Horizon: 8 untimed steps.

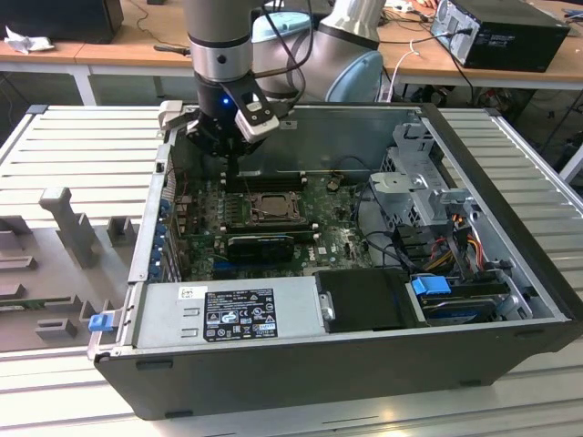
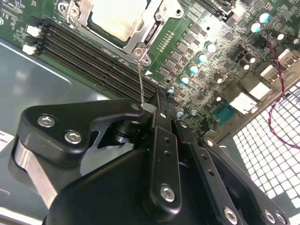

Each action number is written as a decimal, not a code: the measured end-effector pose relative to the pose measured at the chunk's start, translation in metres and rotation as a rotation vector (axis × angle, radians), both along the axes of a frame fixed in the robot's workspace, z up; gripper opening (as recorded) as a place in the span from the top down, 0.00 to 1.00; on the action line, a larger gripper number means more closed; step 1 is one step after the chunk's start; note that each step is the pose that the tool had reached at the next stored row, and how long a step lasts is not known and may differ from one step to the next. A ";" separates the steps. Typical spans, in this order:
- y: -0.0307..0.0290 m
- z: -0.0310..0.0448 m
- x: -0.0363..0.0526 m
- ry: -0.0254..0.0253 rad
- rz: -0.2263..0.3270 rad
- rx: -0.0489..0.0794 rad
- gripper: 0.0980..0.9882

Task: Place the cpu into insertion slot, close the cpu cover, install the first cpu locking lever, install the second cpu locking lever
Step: 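Install the first cpu locking lever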

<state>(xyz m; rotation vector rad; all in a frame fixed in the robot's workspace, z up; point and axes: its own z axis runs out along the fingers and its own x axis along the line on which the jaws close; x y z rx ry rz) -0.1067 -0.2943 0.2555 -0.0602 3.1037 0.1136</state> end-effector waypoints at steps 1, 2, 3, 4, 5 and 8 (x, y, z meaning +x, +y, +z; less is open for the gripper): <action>0.0000 -0.0001 0.0005 0.0000 0.000 0.000 0.99; 0.0000 -0.0002 0.0012 0.0000 0.000 0.000 0.99; 0.0000 -0.0002 0.0018 0.0000 0.000 0.000 0.99; 0.0000 -0.0003 0.0027 0.0000 0.000 0.000 0.99; 0.0000 -0.0003 0.0037 0.0000 0.000 0.000 0.99; 0.0000 -0.0004 0.0073 0.0000 0.000 0.000 0.99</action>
